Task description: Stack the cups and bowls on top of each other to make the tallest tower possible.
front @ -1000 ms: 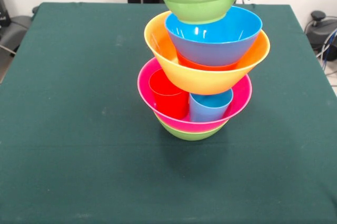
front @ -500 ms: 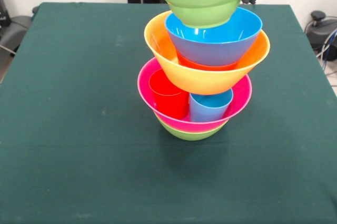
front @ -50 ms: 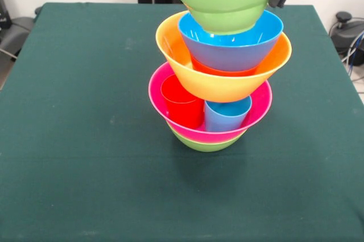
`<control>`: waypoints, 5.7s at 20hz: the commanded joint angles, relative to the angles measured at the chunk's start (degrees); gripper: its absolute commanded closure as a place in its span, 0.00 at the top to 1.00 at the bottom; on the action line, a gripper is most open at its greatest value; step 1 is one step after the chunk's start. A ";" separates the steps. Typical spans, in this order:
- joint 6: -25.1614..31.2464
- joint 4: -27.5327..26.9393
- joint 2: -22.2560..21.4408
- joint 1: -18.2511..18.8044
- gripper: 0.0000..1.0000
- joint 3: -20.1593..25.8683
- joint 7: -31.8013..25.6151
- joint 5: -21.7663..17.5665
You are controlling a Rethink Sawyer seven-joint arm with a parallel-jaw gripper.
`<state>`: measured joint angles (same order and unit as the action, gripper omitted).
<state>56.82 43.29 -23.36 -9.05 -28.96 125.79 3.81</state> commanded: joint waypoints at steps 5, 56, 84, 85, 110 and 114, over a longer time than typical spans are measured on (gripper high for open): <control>-3.52 6.37 1.11 -1.38 0.00 6.25 -5.05 -4.25; -7.42 14.03 -2.18 -2.77 0.00 5.59 -4.62 -8.78; -8.90 16.62 -3.09 -3.17 0.00 6.72 -2.44 -7.94; -8.97 16.64 -3.07 -3.20 0.00 6.70 -2.32 -7.92; -10.81 16.79 -2.17 -4.42 0.00 5.16 0.81 -8.01; -11.15 16.67 -1.97 -4.63 0.00 4.82 0.91 -8.20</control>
<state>46.98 54.42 -27.16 -12.55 -28.97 125.79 -0.93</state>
